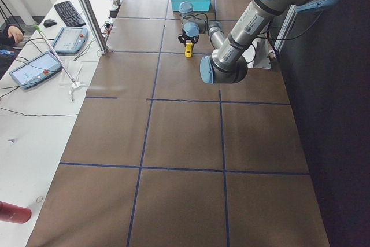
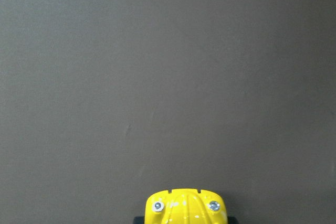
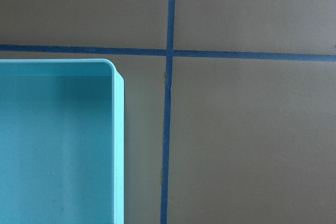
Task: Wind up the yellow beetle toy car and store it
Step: 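Pull the car backward once more with the left gripper pressing down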
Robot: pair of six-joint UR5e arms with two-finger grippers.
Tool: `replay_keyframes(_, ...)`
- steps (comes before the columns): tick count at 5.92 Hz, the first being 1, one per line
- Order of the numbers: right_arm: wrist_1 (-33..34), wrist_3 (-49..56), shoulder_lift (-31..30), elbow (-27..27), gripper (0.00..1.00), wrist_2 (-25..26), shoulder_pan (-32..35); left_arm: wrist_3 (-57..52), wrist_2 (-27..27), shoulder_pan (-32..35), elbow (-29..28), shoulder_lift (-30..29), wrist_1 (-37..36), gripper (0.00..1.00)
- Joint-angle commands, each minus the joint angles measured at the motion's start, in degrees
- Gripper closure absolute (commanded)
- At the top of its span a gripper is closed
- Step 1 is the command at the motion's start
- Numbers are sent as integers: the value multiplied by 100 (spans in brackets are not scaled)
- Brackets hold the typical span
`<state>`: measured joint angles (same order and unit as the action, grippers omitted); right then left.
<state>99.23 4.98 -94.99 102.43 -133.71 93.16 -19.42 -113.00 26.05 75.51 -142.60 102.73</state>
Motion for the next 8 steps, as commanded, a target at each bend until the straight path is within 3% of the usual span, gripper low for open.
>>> replay_keyframes(1,-9,3,15,14,0,-94,-9,9,15,14,68,135,2,100)
replay_keyframes(8,44,3,-72,480,0,-130,-9,0,24,75,762,890,11,100)
